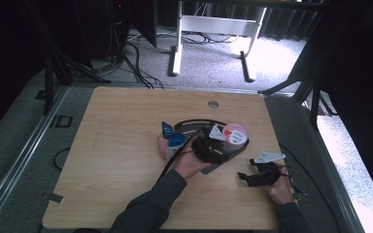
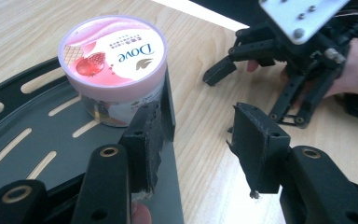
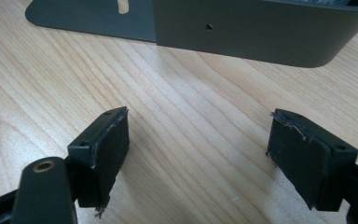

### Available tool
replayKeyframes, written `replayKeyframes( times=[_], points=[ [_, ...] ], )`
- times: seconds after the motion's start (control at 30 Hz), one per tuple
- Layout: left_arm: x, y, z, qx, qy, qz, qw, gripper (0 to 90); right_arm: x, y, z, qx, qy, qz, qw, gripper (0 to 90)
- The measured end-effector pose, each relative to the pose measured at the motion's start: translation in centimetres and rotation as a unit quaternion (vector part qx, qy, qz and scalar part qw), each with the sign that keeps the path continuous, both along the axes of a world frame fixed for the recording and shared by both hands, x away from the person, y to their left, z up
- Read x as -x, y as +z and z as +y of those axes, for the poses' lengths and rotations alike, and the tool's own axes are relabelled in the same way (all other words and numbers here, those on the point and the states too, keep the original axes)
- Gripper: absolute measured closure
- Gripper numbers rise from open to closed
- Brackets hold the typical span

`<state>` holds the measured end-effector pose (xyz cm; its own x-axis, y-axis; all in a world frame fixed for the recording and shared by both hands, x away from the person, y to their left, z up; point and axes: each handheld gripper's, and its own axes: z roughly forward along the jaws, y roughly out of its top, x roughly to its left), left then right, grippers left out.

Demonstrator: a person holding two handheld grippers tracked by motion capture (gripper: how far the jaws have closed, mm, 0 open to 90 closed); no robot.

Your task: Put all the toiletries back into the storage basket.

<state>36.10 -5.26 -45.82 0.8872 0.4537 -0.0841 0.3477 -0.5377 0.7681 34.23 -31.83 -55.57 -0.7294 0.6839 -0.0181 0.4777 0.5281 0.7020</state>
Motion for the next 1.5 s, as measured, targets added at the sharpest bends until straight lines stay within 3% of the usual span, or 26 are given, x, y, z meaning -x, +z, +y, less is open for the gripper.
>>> replayKeyframes(
  times=[0.27,0.63,1.0,1.23,1.27,1.5],
  points=[
    [1.1,1.1,1.2,0.0,0.002,-0.025,0.9997,53.0,0.1,-0.4,-0.3,-0.016,-0.006,-0.007,0.9998,18.2],
    [1.5,1.8,2.2,0.004,-0.022,0.003,0.9998,57.3,0.1,-0.4,-0.3,-0.016,-0.011,-0.006,0.9998,16.8],
    [1.9,2.6,3.5,0.001,-0.024,0.0,0.9997,55.9,0.3,-0.4,-0.3,-0.016,-0.014,-0.006,0.9997,16.8],
    [2.1,3.1,4.2,0.006,-0.027,-0.01,0.9996,52.2,0.4,-0.4,-0.3,-0.016,-0.019,-0.006,0.9997,16.8],
    [2.2,3.4,4.5,-0.002,-0.027,-0.02,0.9994,51.3,0.5,-0.4,-0.2,-0.016,-0.021,-0.006,0.9996,16.9],
    [2.1,3.8,5.2,-0.001,-0.016,-0.024,0.9996,48.9,0.5,-0.4,-0.2,-0.016,-0.021,-0.006,0.9996,16.8]
  ],
)
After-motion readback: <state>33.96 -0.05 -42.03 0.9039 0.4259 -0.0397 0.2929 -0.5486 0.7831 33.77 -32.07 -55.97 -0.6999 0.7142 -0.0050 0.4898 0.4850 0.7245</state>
